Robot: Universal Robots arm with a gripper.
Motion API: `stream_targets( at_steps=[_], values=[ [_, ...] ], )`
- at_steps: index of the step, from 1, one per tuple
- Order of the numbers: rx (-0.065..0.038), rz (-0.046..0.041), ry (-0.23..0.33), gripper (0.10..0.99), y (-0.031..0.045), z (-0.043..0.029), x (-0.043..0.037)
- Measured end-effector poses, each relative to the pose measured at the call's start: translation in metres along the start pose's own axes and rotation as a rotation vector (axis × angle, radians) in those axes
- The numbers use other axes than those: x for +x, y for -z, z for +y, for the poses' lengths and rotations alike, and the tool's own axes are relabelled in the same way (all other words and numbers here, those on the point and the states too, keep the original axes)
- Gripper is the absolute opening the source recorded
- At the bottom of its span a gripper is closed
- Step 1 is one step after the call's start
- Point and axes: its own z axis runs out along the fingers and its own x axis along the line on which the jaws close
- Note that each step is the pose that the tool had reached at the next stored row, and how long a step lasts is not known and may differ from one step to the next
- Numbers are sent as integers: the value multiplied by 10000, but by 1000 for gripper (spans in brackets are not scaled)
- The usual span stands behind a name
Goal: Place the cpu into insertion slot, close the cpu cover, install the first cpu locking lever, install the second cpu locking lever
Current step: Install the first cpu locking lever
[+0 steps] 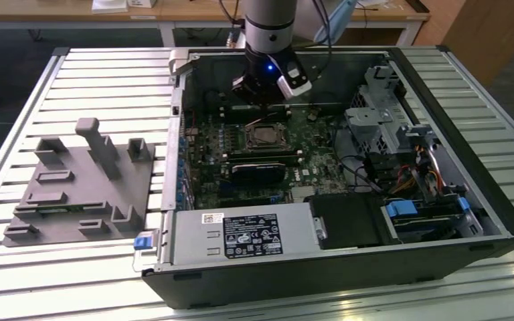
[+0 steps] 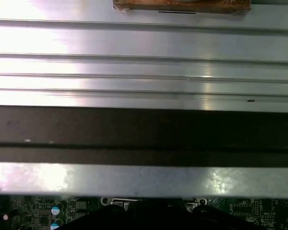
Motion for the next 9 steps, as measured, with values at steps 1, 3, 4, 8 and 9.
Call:
stream_targets(
  at_steps=[1,3,4,8,9],
  values=[
    [0,5,1,106,-5,0,-10],
    [0,19,-1,106,-14,-1,-30],
    [-1,26,-2,106,-18,-1,-40],
    [-1,59,-5,106,-36,-2,-79],
    [0,66,-6,106,-40,-3,-86]
  ],
)
